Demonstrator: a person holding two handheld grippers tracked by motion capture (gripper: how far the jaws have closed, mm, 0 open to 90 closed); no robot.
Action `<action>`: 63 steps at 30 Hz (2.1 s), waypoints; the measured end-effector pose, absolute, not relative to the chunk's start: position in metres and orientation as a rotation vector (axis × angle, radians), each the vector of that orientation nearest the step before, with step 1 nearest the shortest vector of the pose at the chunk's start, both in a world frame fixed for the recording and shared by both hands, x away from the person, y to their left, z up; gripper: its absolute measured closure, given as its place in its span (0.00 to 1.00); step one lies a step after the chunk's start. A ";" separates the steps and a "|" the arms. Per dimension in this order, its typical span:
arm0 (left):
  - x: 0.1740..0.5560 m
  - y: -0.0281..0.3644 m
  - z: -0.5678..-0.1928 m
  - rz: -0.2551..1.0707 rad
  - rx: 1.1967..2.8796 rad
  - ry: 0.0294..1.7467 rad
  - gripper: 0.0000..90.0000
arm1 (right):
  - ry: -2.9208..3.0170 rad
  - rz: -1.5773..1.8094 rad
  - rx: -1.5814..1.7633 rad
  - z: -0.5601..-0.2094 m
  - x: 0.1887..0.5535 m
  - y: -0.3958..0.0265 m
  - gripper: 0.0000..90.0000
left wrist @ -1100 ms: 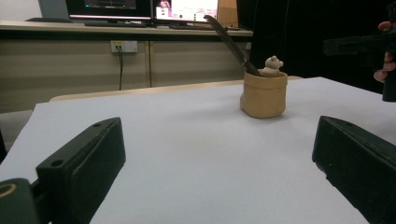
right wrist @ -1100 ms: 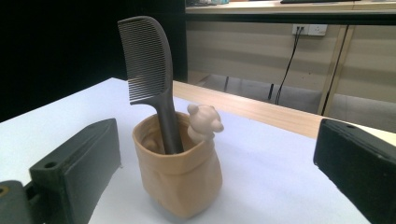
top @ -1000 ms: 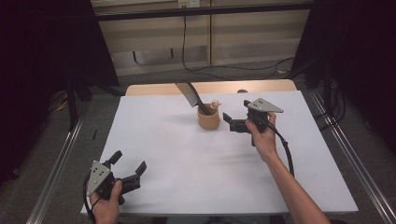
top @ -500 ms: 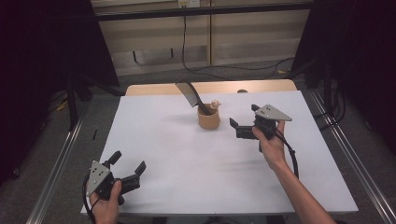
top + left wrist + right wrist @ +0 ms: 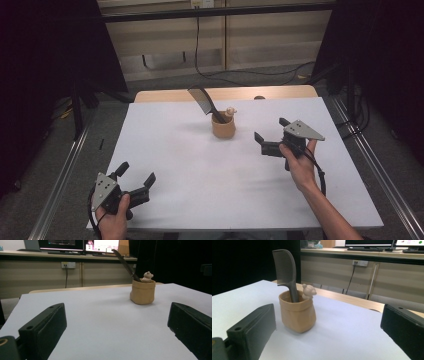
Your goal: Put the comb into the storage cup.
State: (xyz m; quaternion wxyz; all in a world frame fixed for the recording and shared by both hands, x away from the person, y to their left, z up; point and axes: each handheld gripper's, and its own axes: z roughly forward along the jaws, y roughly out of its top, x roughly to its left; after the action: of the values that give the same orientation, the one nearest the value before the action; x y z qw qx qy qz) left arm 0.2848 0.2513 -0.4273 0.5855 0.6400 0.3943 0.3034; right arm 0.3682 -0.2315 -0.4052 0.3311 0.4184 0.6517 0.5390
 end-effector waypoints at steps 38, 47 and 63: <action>0.281 0.251 -0.428 0.726 1.504 0.932 0.03 | 1.564 1.311 1.161 -0.422 0.295 -0.285 0.00; 0.279 0.251 -0.426 0.710 1.485 0.923 0.03 | 1.547 1.272 1.199 -0.425 0.275 -0.298 0.00; 0.279 0.251 -0.429 0.715 1.506 0.930 0.03 | 1.546 1.260 1.183 -0.433 0.246 -0.309 0.00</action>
State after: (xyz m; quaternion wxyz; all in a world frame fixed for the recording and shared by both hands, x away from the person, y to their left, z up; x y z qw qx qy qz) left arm 0.2792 0.2505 -0.4287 0.5782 0.6437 0.3975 0.3054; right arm 0.2457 -0.3087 -0.4333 0.4000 0.4676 0.6111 0.4979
